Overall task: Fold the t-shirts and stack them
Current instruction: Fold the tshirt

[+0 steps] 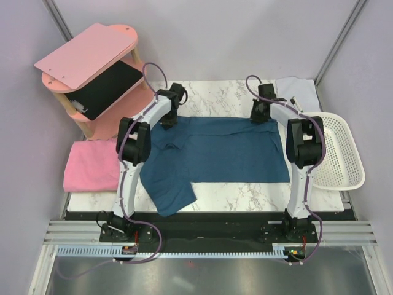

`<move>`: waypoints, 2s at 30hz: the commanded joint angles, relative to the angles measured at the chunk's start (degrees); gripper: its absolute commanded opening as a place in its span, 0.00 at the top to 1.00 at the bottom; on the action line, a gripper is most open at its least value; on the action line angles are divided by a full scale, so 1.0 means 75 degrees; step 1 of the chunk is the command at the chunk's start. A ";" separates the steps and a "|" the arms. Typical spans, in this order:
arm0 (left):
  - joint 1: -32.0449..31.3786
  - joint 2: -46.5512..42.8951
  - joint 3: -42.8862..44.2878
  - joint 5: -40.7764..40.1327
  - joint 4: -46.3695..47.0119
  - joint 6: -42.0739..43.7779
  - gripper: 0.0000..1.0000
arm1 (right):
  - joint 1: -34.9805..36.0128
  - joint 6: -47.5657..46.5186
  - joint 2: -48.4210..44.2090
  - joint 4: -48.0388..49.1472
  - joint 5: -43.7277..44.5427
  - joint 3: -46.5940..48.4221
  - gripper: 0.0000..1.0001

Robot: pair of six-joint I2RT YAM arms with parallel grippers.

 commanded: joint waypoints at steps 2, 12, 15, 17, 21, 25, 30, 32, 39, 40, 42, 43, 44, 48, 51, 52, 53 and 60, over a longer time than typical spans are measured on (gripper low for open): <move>-0.0159 0.1466 0.2469 -0.0016 -0.0748 0.0403 0.98 | -0.0301 0.0001 0.0883 -0.0647 0.0488 0.0637 1.00; -0.0358 -0.0438 0.0571 -0.0555 0.0596 0.0228 0.98 | -0.0336 -0.0281 0.0909 -0.0122 -0.0039 0.0886 1.00; -0.0417 -0.1400 -0.0252 -0.0976 0.0704 0.0064 0.93 | -0.0313 -0.0246 -0.0284 0.0675 -0.0039 -0.0063 1.00; -0.0499 -0.2136 -0.0873 -0.1281 0.0843 -0.0088 0.61 | -0.0243 -0.0222 -0.0766 0.0957 -0.0051 -0.0509 1.00; -0.0780 -0.3308 -0.2255 -0.1539 0.1371 -0.0182 0.08 | -0.0172 -0.0187 -0.2054 0.1064 0.0008 -0.1084 0.99; -0.0933 -0.4142 -0.4009 -0.0747 0.1828 -0.0800 0.00 | -0.0161 -0.0105 -0.2842 0.1029 -0.0039 -0.1751 0.97; -0.0909 -0.5782 -0.6566 0.0942 0.4108 -0.2158 0.00 | -0.0149 -0.0152 -0.3498 0.1017 -0.0051 -0.2303 0.95; -0.0909 -0.6626 -0.7785 0.1295 0.4884 -0.2699 0.00 | -0.0149 -0.0152 -0.3651 0.1052 -0.0039 -0.2525 0.94; -0.0651 -0.8175 -1.0658 0.1905 0.8739 -0.5065 0.01 | -0.0126 -0.0140 -0.4249 0.1274 -0.0273 -0.3100 0.81; -0.0651 -0.8176 -1.0962 0.2022 0.9068 -0.5243 0.02 | -0.0137 -0.0187 -0.4273 0.1275 -0.0285 -0.3135 0.81; -0.0651 -0.8083 -1.1012 0.2116 0.9761 -0.5397 0.04 | -0.0137 -0.0222 -0.4284 0.1275 -0.0297 -0.3182 0.81; -0.0628 -0.8024 -1.1000 0.2175 0.9937 -0.5490 0.04 | -0.0137 -0.0245 -0.4296 0.1298 -0.0297 -0.3182 0.80; -0.0605 -0.7838 -1.0988 0.2233 1.0228 -0.5584 0.05 | -0.0137 -0.0257 -0.4273 0.1298 -0.0309 -0.3194 0.80; -0.0441 -0.7287 -1.0802 0.2491 1.0934 -0.6111 0.08 | -0.0137 -0.0281 -0.4214 0.1321 -0.0379 -0.3183 0.81; -0.0429 -0.6842 -1.0416 0.2399 1.0877 -0.6229 0.10 | -0.0126 -0.0316 -0.4121 0.1321 -0.0449 -0.3124 0.80; -0.0429 -0.6747 -1.0275 0.2352 1.0667 -0.6253 0.11 | -0.0137 -0.0327 -0.4097 0.1310 -0.0449 -0.3112 0.81; -0.0417 -0.6653 -1.0180 0.2316 1.0595 -0.6230 0.12 | -0.0137 -0.0339 -0.4085 0.1310 -0.0449 -0.3101 0.81; -0.0405 -0.6337 -0.9513 0.1789 1.0010 -0.5621 0.18 | -0.0126 -0.0398 -0.4038 0.1298 -0.0461 -0.3065 0.81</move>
